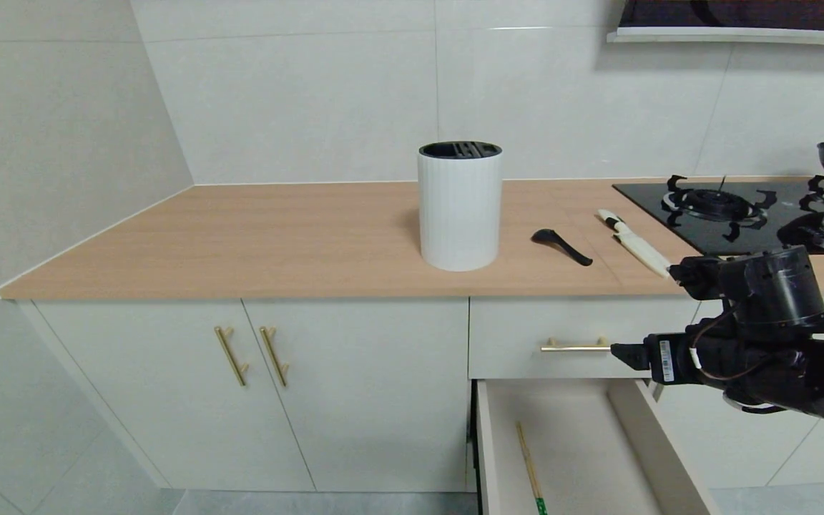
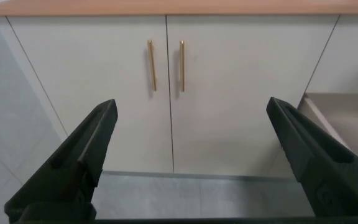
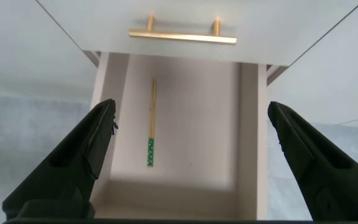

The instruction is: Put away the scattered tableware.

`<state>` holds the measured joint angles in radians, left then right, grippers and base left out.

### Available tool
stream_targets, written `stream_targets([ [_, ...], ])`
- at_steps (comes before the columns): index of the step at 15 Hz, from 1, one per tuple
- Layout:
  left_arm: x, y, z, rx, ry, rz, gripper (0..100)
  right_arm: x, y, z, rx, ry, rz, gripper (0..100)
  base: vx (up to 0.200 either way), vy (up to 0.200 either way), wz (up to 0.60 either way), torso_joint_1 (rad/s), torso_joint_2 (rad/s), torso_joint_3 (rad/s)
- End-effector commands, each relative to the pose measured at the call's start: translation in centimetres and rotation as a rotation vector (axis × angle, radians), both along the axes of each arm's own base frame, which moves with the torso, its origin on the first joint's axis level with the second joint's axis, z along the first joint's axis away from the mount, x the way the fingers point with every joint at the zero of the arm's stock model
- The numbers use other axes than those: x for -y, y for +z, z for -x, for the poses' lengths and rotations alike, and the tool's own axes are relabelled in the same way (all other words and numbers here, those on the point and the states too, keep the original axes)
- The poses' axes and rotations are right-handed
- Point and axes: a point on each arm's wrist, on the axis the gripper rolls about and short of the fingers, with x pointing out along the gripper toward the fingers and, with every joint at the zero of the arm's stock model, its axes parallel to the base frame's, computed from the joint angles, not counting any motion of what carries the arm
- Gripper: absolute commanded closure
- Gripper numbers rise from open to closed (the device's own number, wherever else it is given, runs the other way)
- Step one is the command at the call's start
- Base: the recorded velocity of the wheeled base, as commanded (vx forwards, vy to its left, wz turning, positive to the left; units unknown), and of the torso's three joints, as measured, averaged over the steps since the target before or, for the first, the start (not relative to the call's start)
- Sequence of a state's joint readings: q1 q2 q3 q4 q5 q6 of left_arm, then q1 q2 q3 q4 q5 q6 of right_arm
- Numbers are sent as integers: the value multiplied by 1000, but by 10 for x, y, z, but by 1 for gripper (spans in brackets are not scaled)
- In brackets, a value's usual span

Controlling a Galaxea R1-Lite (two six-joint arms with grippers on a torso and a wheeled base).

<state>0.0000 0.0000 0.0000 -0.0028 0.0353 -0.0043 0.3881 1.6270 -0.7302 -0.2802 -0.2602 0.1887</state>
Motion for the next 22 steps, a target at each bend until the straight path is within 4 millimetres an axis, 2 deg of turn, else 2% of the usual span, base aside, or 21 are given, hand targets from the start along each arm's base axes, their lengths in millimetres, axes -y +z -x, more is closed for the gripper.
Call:
stream_targets([
  [1,0,0,0,0,0,0,0,0,-1,-1,-5,1,1,0,0,0,0,222,-491,-286],
  [7,0,0,0,0,0,0,0,-1,-3,-2,-11,6,14,0,0,0,0,196,-445,-241],
  [11,0,0,0,0,1,0,0,-2,-4,-4,-10,10,20,0,0,0,0,24,-50,-29],
  [14,0,0,0,0,0,0,0,-4,5,-18,39,23,36,0,0,0,0,0,0,0],
  [15,0,0,0,0,0,0,0,1,21,-34,111,5,21,0,0,0,0,0,0,0],
  [16,0,0,0,0,0,0,0,2,28,-41,136,7,18,0,0,0,0,0,0,0],
  [17,0,0,0,0,1,0,0,3,44,-58,197,17,19,0,0,0,0,0,0,0],
  [18,0,0,0,0,0,0,0,3,52,-68,227,52,24,0,0,0,0,0,0,0],
  [20,0,0,0,0,0,0,0,3,57,-96,263,139,48,0,0,0,0,0,0,0],
  [22,0,0,0,0,0,0,0,2,56,-131,296,201,29,0,0,0,0,0,0,0],
])
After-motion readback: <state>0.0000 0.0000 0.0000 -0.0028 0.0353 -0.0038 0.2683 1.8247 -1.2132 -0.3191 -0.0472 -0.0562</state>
